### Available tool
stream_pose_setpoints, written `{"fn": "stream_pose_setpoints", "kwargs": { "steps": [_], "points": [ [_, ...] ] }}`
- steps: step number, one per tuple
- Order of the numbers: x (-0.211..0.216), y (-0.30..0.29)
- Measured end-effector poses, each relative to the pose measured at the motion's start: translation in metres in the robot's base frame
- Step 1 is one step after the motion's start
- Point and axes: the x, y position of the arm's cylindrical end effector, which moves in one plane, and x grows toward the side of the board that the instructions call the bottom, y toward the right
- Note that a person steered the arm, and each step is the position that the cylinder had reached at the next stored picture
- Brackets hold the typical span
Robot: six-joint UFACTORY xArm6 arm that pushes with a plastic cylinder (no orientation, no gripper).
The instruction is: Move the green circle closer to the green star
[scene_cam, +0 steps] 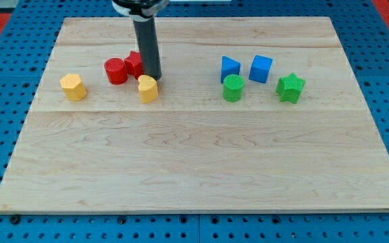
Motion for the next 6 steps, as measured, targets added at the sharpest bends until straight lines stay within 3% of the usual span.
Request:
{"fn": "stream_pose_setpoints", "kwargs": {
  "steps": [2, 3, 5, 6],
  "points": [
    [0.038, 0.028],
    [0.081, 0.028],
    [0.050, -0.070],
    [0.040, -0.015]
  ]
}}
